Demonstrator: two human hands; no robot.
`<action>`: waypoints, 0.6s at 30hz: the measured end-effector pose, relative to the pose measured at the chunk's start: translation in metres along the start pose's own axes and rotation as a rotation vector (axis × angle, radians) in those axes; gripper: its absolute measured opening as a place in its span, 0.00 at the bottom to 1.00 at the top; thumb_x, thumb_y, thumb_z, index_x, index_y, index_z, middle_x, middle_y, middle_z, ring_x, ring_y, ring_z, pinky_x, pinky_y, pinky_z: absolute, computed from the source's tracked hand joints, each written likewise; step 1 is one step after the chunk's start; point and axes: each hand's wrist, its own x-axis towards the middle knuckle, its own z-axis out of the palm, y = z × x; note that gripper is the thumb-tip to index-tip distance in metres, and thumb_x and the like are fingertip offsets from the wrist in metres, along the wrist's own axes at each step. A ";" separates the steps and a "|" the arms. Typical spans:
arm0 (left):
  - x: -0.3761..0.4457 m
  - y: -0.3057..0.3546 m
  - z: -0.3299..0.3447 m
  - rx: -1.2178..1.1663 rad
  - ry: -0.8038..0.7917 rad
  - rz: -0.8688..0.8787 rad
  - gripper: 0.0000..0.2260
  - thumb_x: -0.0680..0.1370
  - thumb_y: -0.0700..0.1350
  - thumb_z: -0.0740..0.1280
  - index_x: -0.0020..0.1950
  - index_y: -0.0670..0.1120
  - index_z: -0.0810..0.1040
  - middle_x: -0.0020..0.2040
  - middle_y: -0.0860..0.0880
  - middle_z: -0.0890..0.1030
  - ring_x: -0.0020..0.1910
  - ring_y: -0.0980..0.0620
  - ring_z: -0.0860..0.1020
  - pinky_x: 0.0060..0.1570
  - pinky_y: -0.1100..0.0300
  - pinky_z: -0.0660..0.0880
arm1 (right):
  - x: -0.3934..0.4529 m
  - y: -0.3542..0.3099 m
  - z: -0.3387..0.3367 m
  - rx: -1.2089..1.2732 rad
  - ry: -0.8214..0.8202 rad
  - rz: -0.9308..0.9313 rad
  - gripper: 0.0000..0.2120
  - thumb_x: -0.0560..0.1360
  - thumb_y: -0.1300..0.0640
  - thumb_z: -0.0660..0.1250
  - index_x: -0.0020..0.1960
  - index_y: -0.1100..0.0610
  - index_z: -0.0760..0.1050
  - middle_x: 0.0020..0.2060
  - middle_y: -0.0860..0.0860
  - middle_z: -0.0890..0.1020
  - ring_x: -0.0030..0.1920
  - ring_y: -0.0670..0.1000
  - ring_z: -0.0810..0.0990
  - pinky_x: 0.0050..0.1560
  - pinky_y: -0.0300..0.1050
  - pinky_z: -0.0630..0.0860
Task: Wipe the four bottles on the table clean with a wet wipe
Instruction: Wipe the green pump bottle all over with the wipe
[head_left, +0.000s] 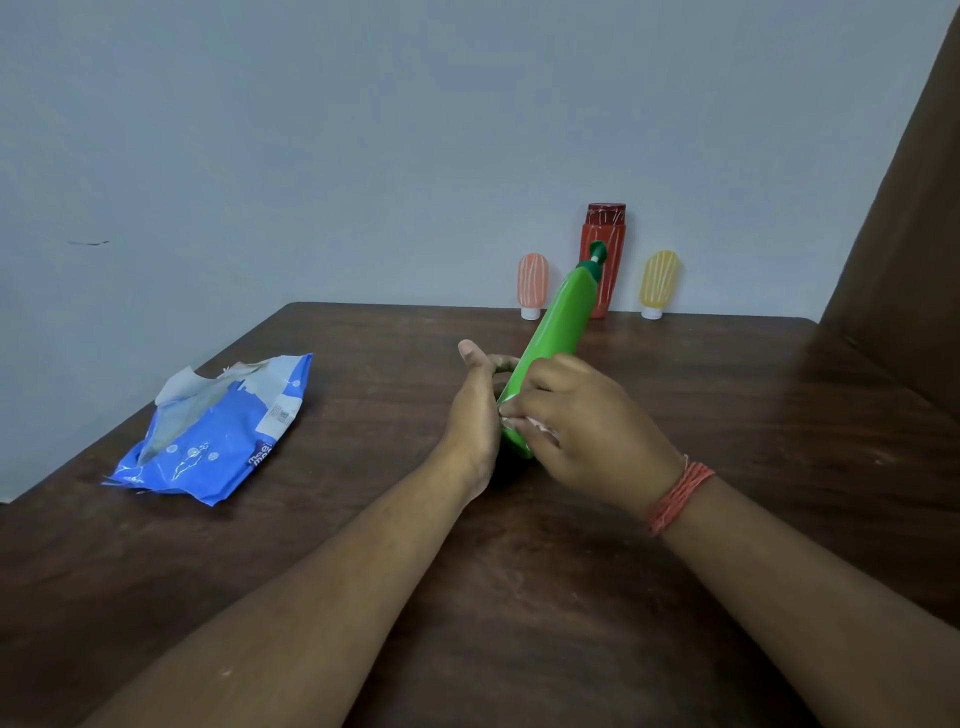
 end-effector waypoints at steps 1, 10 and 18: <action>0.000 -0.001 -0.001 0.000 -0.001 -0.001 0.33 0.81 0.67 0.42 0.53 0.46 0.79 0.39 0.51 0.85 0.40 0.53 0.85 0.41 0.58 0.79 | 0.000 0.001 0.000 0.016 -0.018 -0.013 0.07 0.75 0.57 0.67 0.48 0.56 0.84 0.40 0.50 0.77 0.43 0.53 0.75 0.40 0.47 0.75; 0.003 0.000 -0.003 -0.048 0.007 -0.040 0.36 0.80 0.69 0.43 0.57 0.44 0.78 0.47 0.46 0.85 0.42 0.50 0.84 0.42 0.54 0.80 | -0.004 0.006 0.003 0.043 -0.020 -0.025 0.06 0.77 0.56 0.67 0.49 0.54 0.82 0.41 0.49 0.78 0.44 0.51 0.74 0.44 0.45 0.71; 0.004 0.002 -0.007 -0.132 0.005 -0.070 0.36 0.80 0.69 0.43 0.57 0.43 0.78 0.43 0.46 0.84 0.39 0.49 0.83 0.39 0.56 0.78 | -0.011 0.012 0.008 0.014 0.055 -0.012 0.04 0.78 0.57 0.68 0.47 0.56 0.81 0.42 0.50 0.79 0.44 0.52 0.75 0.44 0.46 0.72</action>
